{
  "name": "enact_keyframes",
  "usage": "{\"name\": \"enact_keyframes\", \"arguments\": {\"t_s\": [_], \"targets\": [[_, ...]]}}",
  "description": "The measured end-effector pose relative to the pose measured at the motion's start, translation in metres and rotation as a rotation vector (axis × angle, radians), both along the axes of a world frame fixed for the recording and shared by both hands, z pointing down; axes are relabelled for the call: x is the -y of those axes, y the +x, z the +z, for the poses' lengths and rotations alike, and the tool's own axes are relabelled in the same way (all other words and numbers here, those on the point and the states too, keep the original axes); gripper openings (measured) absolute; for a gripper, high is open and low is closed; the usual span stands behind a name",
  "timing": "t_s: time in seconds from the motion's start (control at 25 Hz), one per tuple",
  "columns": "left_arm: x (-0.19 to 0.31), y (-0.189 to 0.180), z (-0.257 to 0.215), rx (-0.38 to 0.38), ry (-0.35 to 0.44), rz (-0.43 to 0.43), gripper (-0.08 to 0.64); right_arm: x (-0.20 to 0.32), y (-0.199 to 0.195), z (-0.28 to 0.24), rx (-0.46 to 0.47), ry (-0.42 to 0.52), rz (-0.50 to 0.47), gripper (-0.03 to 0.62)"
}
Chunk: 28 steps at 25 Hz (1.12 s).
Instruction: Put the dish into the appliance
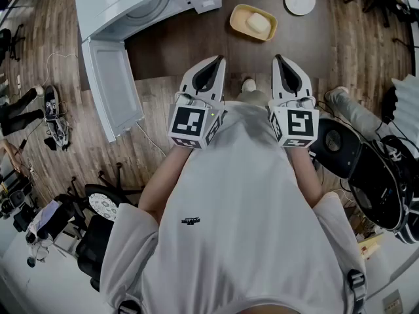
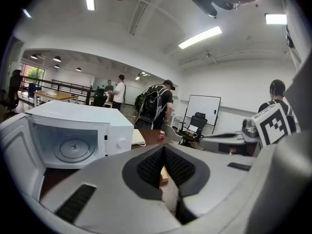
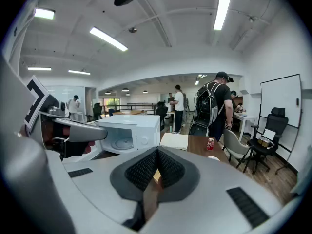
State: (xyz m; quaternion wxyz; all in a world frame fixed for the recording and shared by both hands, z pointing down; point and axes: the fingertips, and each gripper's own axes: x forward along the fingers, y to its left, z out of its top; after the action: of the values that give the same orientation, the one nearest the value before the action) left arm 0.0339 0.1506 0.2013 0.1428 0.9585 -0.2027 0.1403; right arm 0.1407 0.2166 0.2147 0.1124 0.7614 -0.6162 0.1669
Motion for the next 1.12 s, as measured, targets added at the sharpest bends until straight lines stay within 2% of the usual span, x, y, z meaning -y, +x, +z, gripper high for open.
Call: {"name": "enact_keyframes", "arguments": {"t_s": [0.2,0.4,0.64,0.8,1.12], "targets": [[0.006,-0.009,0.005,0.009,0.016,-0.014,-0.006,0.001,-0.004,0.003,-0.005,-0.004,0.002,0.002],[0.001,-0.011,0.008,0.018,0.0,-0.008,-0.006,-0.002,-0.005,0.006,0.016,-0.018,0.007,0.002],[0.0,-0.004,0.01,0.035,0.0,-0.006,-0.006,-0.002,0.003,0.012,0.031,-0.039,0.021,0.002],[0.009,-0.002,0.01,0.043,-0.003,-0.012,-0.006,0.004,0.01,0.015,0.067,-0.016,0.045,0.002],[0.02,0.021,0.022,0.079,-0.022,-0.026,-0.006,0.015,0.032,0.032,0.112,-0.036,0.046,0.002]]}}
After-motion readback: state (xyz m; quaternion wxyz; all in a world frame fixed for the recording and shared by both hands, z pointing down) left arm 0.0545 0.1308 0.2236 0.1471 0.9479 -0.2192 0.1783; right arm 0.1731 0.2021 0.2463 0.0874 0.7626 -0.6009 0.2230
